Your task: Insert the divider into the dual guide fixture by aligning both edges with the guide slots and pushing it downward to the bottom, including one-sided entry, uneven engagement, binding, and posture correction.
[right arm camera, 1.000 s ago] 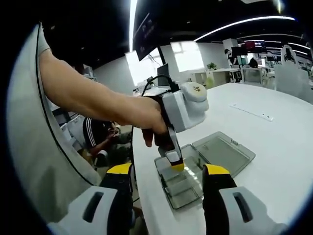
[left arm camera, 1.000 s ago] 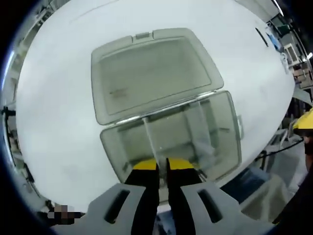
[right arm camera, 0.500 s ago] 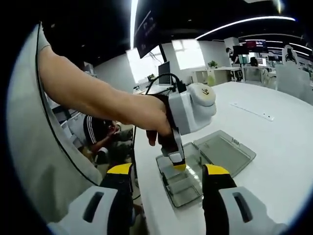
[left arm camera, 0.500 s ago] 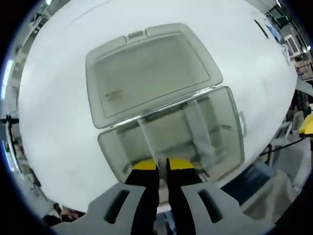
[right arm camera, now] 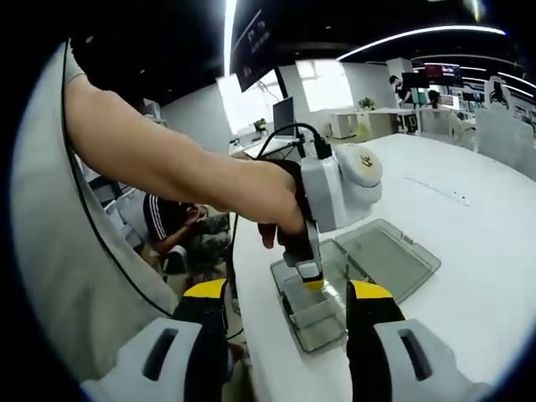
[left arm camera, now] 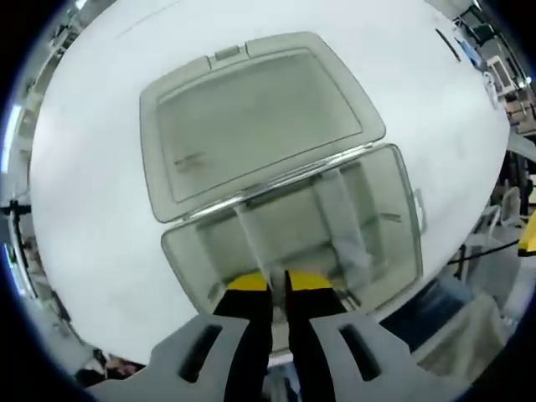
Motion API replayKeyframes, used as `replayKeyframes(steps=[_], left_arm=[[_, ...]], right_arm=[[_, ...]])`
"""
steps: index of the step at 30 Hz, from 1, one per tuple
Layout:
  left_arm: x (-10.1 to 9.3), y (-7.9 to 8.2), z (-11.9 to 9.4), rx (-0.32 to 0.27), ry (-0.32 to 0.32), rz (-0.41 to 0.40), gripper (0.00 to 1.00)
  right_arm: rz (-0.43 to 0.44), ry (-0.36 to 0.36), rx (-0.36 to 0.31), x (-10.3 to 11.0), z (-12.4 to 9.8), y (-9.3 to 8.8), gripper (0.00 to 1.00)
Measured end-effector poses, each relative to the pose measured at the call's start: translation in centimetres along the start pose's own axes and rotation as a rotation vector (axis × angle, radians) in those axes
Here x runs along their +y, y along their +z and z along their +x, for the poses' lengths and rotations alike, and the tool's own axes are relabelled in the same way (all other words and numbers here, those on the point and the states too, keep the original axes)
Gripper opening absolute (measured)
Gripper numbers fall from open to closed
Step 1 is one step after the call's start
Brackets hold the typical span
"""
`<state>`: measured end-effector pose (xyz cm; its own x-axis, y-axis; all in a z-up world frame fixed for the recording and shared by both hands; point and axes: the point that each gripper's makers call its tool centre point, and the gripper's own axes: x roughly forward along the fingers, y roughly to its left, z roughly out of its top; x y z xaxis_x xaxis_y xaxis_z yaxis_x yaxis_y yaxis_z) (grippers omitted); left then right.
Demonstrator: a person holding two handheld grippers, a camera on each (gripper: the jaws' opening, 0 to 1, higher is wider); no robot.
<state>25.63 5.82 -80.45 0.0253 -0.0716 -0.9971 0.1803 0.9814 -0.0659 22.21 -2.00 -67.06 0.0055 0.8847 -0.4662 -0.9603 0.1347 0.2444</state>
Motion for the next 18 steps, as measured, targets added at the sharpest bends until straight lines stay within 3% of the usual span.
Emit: replayKeyframes(steps=[18], left_arm=[[0.07, 0.07, -0.78, 0.004, -0.039, -0.038, 0.02]], right_arm=[[-0.001, 0.007, -0.008, 0.21, 0.31, 0.33, 0.53]])
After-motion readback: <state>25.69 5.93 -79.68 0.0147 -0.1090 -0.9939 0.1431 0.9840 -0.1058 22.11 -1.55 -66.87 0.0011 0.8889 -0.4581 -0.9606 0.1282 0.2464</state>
